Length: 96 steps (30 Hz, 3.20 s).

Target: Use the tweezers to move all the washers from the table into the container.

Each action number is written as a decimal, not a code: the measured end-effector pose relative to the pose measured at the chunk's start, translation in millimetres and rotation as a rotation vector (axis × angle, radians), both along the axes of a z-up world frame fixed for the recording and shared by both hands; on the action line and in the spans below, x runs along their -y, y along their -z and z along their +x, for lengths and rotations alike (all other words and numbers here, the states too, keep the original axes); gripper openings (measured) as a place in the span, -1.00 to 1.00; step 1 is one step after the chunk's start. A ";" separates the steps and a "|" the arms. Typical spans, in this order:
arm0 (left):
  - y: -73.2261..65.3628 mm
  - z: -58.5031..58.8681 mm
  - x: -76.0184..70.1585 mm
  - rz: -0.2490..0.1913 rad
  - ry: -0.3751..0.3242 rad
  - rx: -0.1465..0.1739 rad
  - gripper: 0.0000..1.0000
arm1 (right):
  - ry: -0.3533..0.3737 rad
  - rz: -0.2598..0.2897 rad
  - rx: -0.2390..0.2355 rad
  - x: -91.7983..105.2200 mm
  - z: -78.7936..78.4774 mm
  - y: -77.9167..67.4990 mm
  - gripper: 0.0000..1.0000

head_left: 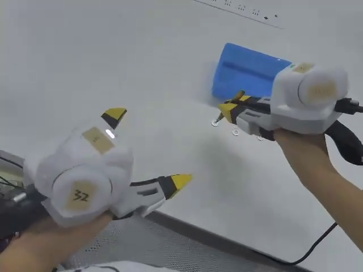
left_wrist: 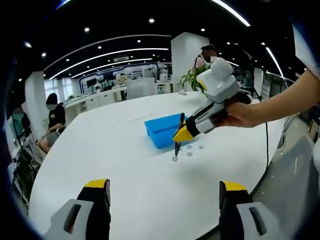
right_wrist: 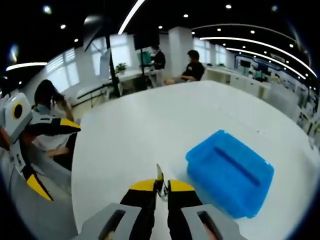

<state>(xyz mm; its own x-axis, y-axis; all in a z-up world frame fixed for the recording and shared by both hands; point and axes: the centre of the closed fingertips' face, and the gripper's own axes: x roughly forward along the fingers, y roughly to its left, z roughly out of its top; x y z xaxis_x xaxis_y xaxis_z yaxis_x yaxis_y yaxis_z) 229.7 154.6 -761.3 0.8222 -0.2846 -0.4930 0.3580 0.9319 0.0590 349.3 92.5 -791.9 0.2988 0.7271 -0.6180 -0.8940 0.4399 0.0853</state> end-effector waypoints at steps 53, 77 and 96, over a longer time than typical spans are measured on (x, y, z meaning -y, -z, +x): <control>6.0 5.0 -12.7 0.107 -0.017 0.005 0.97 | -0.001 -0.038 0.135 -5.4 27.1 -52.1 -0.97; 11.4 4.2 -11.3 0.128 0.001 -0.012 0.97 | 0.218 0.017 0.062 -5.6 109.3 -10.6 -0.95; 13.7 4.1 -11.8 0.144 0.003 -0.021 0.96 | 0.233 0.006 0.030 -7.5 100.8 13.2 -0.94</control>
